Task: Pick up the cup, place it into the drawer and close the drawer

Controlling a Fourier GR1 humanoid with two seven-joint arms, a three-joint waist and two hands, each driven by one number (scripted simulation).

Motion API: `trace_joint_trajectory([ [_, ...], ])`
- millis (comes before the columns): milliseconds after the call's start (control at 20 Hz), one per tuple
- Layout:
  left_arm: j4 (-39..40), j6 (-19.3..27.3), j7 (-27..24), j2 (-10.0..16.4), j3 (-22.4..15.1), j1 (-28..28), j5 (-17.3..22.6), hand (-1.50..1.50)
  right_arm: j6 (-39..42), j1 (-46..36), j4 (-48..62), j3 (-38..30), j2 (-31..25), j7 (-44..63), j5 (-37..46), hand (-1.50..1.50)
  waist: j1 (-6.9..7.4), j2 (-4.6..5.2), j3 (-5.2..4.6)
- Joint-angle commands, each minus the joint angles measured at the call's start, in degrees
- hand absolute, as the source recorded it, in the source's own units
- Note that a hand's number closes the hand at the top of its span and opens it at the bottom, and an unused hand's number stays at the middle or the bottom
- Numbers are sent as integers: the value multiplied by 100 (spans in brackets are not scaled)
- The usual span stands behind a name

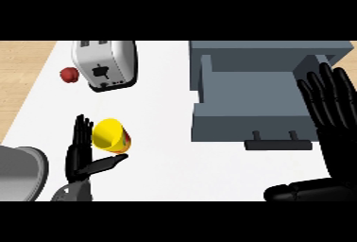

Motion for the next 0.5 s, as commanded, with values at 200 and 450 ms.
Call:
trace_joint_trajectory([
  [200, 332, -253, -369, -33, 32, -176, 164, -150, -35, 233, 174, 239, 222, -405, 275, -150, 7, -2, 1],
  [450, 952, -403, -486, -34, 170, -581, 330, -150, -122, -236, 98, -80, 26, 97, 38, -150, 3, 2, -1],
])
